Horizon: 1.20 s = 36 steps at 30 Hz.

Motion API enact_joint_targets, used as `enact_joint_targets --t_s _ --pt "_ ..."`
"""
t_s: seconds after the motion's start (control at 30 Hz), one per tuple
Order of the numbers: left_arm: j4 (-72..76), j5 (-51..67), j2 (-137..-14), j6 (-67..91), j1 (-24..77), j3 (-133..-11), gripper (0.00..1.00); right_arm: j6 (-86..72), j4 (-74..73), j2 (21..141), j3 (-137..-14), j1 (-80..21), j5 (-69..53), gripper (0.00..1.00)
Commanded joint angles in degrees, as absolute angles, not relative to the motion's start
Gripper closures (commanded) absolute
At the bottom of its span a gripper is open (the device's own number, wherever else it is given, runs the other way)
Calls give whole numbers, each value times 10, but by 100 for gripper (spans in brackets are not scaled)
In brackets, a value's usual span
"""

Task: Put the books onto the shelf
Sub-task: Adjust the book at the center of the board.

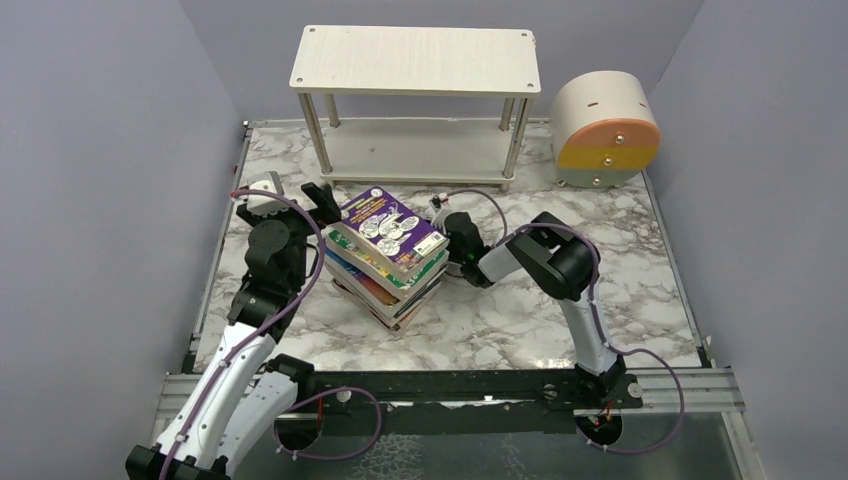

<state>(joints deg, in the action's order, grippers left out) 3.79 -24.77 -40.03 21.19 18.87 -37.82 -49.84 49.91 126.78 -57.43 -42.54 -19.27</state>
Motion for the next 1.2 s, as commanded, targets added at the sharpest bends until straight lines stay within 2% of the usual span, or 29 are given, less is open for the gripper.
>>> enact_joint_targets --t_s 0.0,0.27,0.43,0.47,0.6,0.63,0.7,0.93,1.17 --pt "23 -255 -384 204 190 -396 5 -486 471 1222 -552 -416 -203 99" --pt "6 -257 -373 193 190 -407 4 -396 402 1112 -525 -316 -162 89" --pt "7 -253 -374 192 190 -407 4 -285 303 1016 -532 -306 -30 79" --pt "6 -252 -375 192 190 -407 4 -266 293 995 -530 -306 -5 74" --pt "9 -247 -381 193 190 -408 4 -203 287 922 -520 -305 82 37" --pt "10 -245 -382 194 189 -410 4 -188 283 909 -522 -305 98 31" --pt "10 -241 -386 195 190 -411 4 -165 270 890 -531 -305 135 25" --pt "11 -232 -389 200 190 -412 4 -113 261 841 -528 -304 268 20" --pt "7 -223 -405 198 190 -422 4 -55 315 863 -552 -265 280 19"
